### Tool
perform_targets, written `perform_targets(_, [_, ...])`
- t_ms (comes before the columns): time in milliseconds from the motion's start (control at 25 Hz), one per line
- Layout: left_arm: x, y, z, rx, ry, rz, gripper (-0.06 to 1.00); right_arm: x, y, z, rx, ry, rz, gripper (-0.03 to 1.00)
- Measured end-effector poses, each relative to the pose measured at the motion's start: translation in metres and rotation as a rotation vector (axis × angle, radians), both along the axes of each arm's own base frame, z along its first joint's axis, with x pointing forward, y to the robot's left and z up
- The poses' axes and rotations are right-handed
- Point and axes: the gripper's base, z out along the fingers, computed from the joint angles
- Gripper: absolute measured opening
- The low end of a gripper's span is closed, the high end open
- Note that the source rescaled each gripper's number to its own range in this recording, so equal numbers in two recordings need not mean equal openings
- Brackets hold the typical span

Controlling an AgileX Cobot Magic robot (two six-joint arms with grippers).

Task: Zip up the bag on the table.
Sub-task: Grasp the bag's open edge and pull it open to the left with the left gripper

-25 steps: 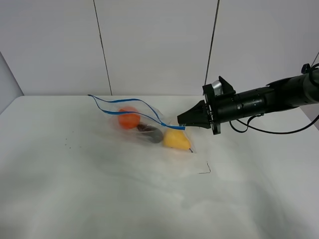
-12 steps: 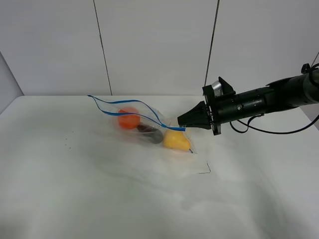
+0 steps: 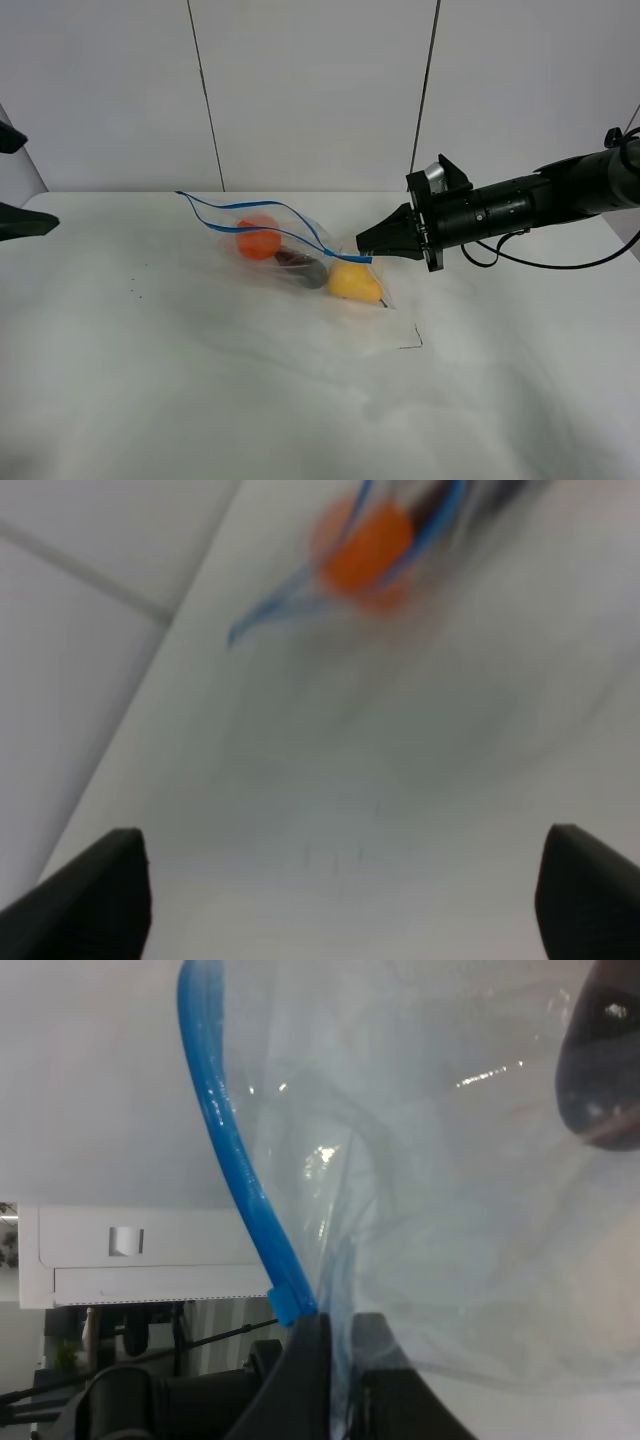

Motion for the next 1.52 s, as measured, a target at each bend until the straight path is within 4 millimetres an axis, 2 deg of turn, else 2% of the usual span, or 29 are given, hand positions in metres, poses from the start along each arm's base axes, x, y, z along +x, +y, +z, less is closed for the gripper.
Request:
perform_targets(200, [0.017,-0.021,-0.007,-0.037,-0.011,-0.096,0.98,0.0,0.0,0.0,0.0,-0.002,0.001,0.0])
perform_targets(320, [0.023,-0.046,-0.011,-0.044,-0.032,-0.182,0.97,0.0,0.0,0.0,0.0,-0.002,0.001,0.0])
perform_targets(480, [0.029,-0.087,-0.02,-0.074,-0.056,-0.292,0.96,0.0,0.0,0.0,0.0,-0.002,0.001,0.0])
perform_targets(760, [0.039,-0.162,-0.053,-0.085,-0.095,-0.436,0.96,0.0,0.0,0.0,0.0,-0.002,0.001,0.0])
perform_targets(960, [0.051,-0.198,-0.082,-0.059,-0.181,-0.465,0.95,0.0,0.0,0.0,0.0,-0.002,0.001,0.0])
perform_targets(1160, [0.062,-0.219,-0.108,0.004,-0.254,-0.485,0.95,0.0,0.0,0.0,0.0,-0.002,0.001,0.0])
perform_targets(1360, [0.069,-0.225,-0.135,0.063,-0.219,-0.502,0.92,0.0,0.0,0.0,0.0,-0.002,0.001,0.0])
perform_targets(1520, [0.071,-0.226,-0.144,0.078,-0.223,-0.497,0.91,0.0,0.0,0.0,0.0,-0.002,0.001,0.0])
